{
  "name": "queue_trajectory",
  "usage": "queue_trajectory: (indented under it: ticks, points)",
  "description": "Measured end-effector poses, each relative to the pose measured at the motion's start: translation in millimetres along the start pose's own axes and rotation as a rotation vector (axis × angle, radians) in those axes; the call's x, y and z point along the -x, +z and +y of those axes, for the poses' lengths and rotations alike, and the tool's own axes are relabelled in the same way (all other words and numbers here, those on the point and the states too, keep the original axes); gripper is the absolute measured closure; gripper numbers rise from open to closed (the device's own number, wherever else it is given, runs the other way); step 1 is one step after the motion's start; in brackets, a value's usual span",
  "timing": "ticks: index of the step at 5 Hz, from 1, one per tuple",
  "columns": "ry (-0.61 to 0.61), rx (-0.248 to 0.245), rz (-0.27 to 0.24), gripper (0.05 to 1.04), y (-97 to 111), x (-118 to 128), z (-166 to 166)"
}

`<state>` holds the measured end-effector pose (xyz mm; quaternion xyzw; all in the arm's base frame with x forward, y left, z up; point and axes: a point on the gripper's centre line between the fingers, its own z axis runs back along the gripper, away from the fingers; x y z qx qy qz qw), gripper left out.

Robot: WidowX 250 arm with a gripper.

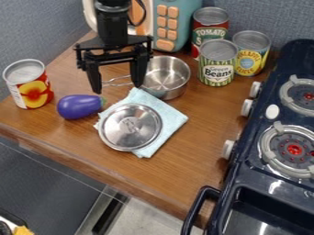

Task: Moved the silver lid to the bottom left corner of the blue clothing

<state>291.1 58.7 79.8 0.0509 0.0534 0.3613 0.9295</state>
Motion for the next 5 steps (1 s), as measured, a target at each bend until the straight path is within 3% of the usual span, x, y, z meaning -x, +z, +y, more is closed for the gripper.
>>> queue_trajectory:
  ticks: [1,2,3,4,5]
  points:
    - [-0.238,-0.027,0.007,0.084,-7.6,-1.2,-8.2]
    - [-0.520,0.058,-0.046,0.084,-15.7,5.8,-13.7]
    - [-0.741,0.174,-0.125,0.084,-13.2,4.8,-15.6]
    - [-0.813,0.220,-0.146,0.084,-14.3,7.0,-22.8]
    - [-0.839,0.208,-0.150,0.084,-12.9,7.5,-24.7]
